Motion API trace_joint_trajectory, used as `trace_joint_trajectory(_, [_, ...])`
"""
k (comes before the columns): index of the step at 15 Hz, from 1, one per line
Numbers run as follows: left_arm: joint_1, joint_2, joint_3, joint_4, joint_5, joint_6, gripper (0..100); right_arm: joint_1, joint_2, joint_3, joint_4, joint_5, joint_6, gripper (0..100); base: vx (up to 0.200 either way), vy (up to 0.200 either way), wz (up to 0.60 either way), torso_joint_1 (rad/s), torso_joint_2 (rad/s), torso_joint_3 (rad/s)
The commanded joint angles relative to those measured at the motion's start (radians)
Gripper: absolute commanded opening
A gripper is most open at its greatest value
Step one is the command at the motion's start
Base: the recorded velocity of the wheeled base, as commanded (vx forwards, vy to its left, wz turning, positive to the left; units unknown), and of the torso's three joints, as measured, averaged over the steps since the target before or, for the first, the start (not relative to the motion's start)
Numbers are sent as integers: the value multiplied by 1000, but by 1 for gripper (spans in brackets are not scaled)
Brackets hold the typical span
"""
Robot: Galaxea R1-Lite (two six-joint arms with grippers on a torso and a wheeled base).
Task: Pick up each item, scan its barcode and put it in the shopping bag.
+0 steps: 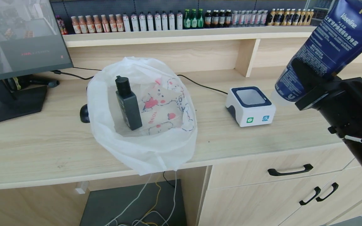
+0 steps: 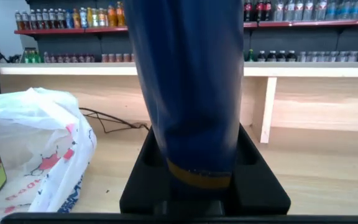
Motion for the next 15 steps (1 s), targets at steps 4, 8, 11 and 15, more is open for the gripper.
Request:
trace_joint_trajectory(4, [0, 0, 0, -1, 0, -1, 100, 1, 0, -2, 0, 0, 1, 0, 0, 200, 0, 0, 5, 1])
trace_joint_trajectory(8, [0, 0, 0, 1, 0, 1, 100, 1, 8, -8, 0, 0, 0, 0, 0, 200, 0, 2, 0, 2])
trace_joint_trajectory(11, [-1, 0, 0, 1, 0, 4, 100, 1, 7, -5, 0, 0, 0, 0, 0, 67, 0, 2, 2, -1])
trace_joint_trajectory(15, [0, 0, 0, 1, 0, 5, 100, 4, 13, -5, 0, 10, -8, 0, 0, 0, 0, 0, 0, 0])
